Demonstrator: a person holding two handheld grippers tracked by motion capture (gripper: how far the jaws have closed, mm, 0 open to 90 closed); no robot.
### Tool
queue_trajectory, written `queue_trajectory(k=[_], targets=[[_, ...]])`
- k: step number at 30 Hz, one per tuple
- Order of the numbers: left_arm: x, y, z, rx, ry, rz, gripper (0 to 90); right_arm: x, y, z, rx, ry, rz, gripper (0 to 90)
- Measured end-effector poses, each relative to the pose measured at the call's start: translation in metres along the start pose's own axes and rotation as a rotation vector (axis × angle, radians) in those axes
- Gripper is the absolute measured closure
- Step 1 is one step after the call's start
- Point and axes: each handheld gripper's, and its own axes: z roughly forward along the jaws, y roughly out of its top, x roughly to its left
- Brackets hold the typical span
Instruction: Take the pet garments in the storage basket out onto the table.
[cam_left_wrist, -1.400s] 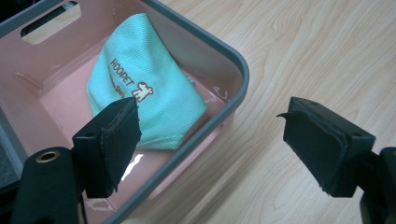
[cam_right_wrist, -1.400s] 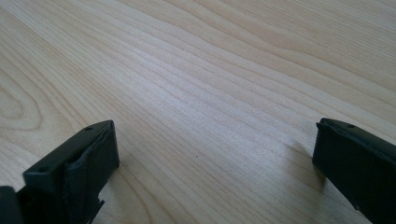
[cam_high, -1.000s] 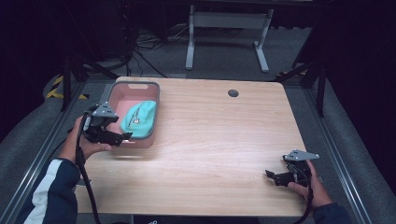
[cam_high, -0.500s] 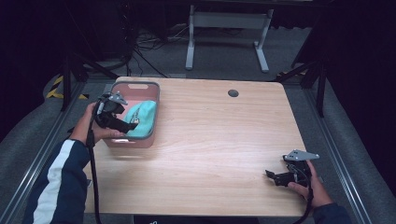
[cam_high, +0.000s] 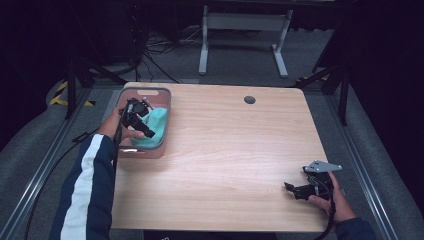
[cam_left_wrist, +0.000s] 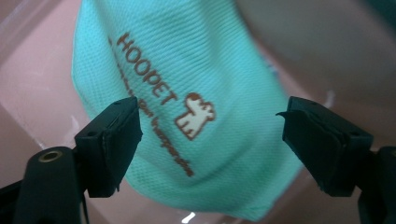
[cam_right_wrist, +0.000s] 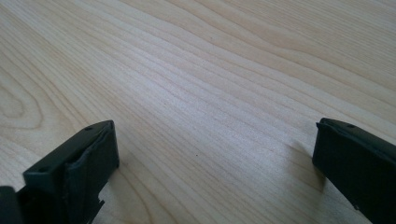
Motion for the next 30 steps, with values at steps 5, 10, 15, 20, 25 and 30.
queue_trajectory(k=[5,10,15,20,25,30], targets=[[0.005,0.007,0.019,0.060,-0.006,-0.024,21.2,0.000,0.000,0.000,-0.001,0.000,0.000,0.7],[0.011,0.006,0.034,0.091,-0.025,-0.108,15.6,0.000,0.000,0.000,-0.001,0.000,0.000,0.7],[0.016,0.001,0.034,0.081,-0.076,-0.154,18.3,0.000,0.000,0.000,0.000,0.000,0.000,0.7],[0.012,0.005,0.028,0.103,-0.086,-0.111,48.4,0.000,0.000,0.000,-0.001,0.000,0.000,0.7],[0.007,0.004,0.025,0.089,-0.095,-0.077,69.7,0.000,0.000,0.000,0.000,0.000,0.000,0.7],[0.004,0.002,0.014,0.051,-0.057,-0.061,74.3,0.000,0.000,0.000,0.000,0.000,0.000,0.7]])
